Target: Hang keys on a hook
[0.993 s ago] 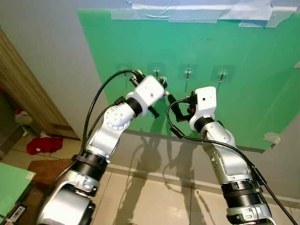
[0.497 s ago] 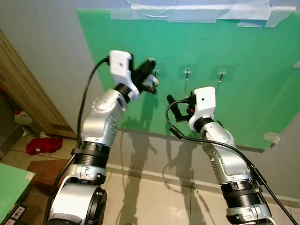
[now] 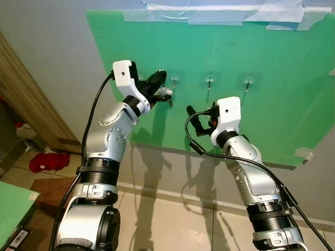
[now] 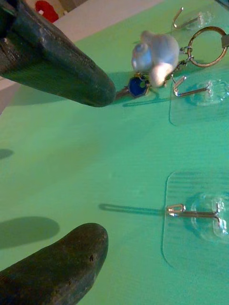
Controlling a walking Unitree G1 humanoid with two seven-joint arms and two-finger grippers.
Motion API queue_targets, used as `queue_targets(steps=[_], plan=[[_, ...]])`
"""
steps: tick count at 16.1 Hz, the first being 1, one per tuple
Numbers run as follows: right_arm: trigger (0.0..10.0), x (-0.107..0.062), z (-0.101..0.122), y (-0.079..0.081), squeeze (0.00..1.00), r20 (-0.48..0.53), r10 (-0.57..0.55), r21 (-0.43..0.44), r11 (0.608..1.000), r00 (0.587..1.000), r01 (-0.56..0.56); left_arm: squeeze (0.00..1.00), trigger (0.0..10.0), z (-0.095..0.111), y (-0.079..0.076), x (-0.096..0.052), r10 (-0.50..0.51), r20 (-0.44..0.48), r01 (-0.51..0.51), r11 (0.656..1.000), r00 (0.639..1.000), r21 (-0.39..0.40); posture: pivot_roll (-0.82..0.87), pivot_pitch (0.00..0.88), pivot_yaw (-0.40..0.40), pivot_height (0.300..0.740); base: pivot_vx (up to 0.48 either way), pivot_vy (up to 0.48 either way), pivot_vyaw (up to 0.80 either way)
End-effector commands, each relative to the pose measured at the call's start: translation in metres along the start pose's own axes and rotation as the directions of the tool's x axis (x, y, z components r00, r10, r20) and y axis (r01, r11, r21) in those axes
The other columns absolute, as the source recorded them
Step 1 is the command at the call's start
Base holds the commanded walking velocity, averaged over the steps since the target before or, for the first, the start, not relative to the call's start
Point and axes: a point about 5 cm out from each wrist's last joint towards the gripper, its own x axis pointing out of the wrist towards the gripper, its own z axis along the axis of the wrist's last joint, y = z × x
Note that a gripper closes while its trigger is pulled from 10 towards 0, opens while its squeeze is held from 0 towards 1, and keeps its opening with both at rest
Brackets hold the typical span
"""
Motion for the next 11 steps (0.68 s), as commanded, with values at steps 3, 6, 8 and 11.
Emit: queue_targets(steps=[3,6,8,11], plan=[[10.0,0.0,0.003,0.003,0.0,0.013,0.007,-0.004,1.0,1.0,-0.007,0.0,0.0,0.013,-0.006,0.003,-0.006,0.025,0.004,0.997,1.0,0.079,-0.06,0.0,0.127,0.74,0.0,0.0,0.0],[10.0,-0.001,0.001,0.003,0.0,0.011,0.006,0.001,1.0,1.0,-0.006,0.0,0.0,0.015,-0.008,0.002,-0.001,0.023,-0.002,0.987,1.0,0.16,-0.06,0.0,0.125,0.74,0.0,0.0,0.0],[10.0,-0.001,0.0,0.003,0.0,0.008,0.005,0.003,1.0,1.0,-0.005,0.0,0.0,0.016,-0.014,0.001,-0.02,0.026,0.013,0.973,0.999,0.23,-0.06,0.0,0.125,0.74,0.0,0.0,0.0],[10.0,-0.001,0.001,0.003,0.0,0.008,0.007,0.002,1.0,1.0,-0.007,0.0,0.0,0.01,-0.027,0.001,-0.084,-0.011,0.083,0.943,0.996,0.323,-0.06,0.0,0.124,0.74,0.0,0.0,0.0]])
